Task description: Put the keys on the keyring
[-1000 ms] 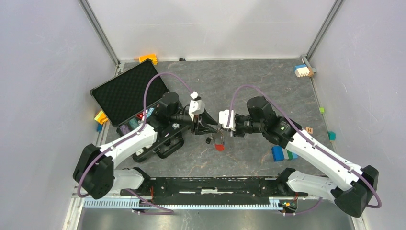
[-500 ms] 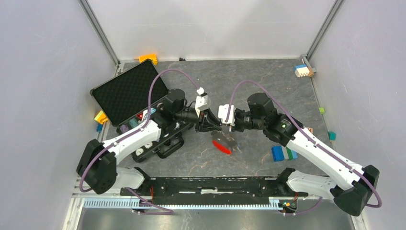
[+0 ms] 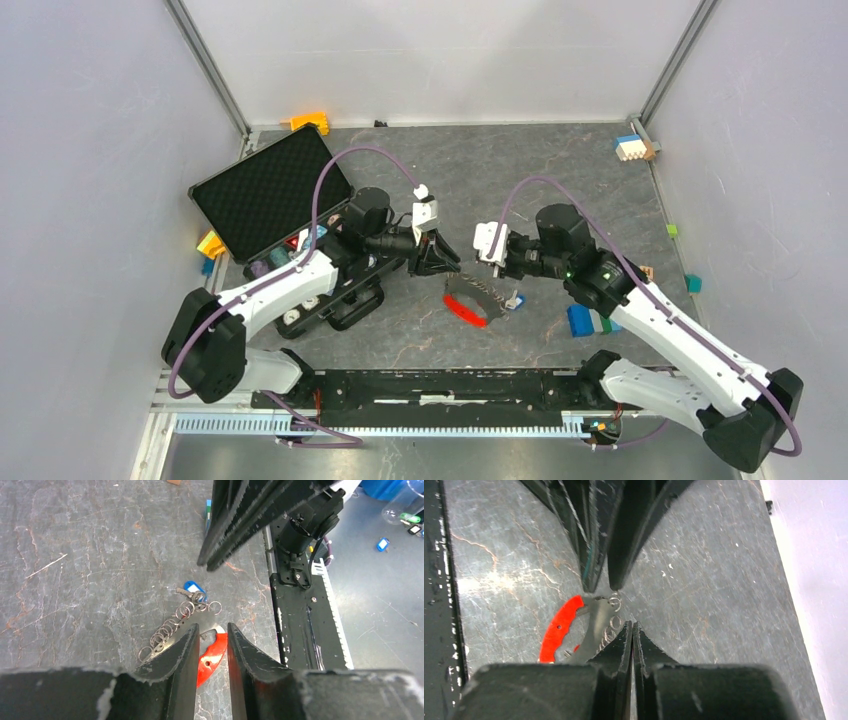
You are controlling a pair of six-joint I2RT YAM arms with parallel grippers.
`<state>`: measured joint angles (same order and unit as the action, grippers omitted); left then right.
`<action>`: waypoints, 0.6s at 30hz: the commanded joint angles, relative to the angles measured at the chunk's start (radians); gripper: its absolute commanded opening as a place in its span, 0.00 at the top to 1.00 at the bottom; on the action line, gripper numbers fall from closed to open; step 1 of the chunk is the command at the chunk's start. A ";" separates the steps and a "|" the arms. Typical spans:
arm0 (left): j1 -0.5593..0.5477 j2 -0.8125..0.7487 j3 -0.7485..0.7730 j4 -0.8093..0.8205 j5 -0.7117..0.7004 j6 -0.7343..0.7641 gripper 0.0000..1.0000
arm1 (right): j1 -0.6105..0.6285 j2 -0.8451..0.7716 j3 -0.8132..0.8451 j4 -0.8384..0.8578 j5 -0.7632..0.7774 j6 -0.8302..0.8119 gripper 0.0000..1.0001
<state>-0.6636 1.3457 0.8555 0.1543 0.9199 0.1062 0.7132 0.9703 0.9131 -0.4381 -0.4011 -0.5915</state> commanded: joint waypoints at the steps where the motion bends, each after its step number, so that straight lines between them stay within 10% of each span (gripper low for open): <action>1: 0.015 -0.003 -0.006 -0.033 -0.037 0.074 0.64 | -0.051 -0.028 -0.037 0.018 0.025 0.008 0.91; 12: 0.032 -0.038 -0.053 -0.230 -0.189 0.291 0.28 | -0.129 0.110 -0.188 -0.075 -0.050 -0.137 0.37; 18: 0.034 -0.098 -0.111 -0.301 -0.272 0.410 0.25 | -0.116 0.231 -0.204 -0.086 -0.187 -0.223 0.32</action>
<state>-0.6342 1.3109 0.7784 -0.0757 0.7235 0.3756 0.5865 1.1507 0.7086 -0.5121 -0.4690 -0.7311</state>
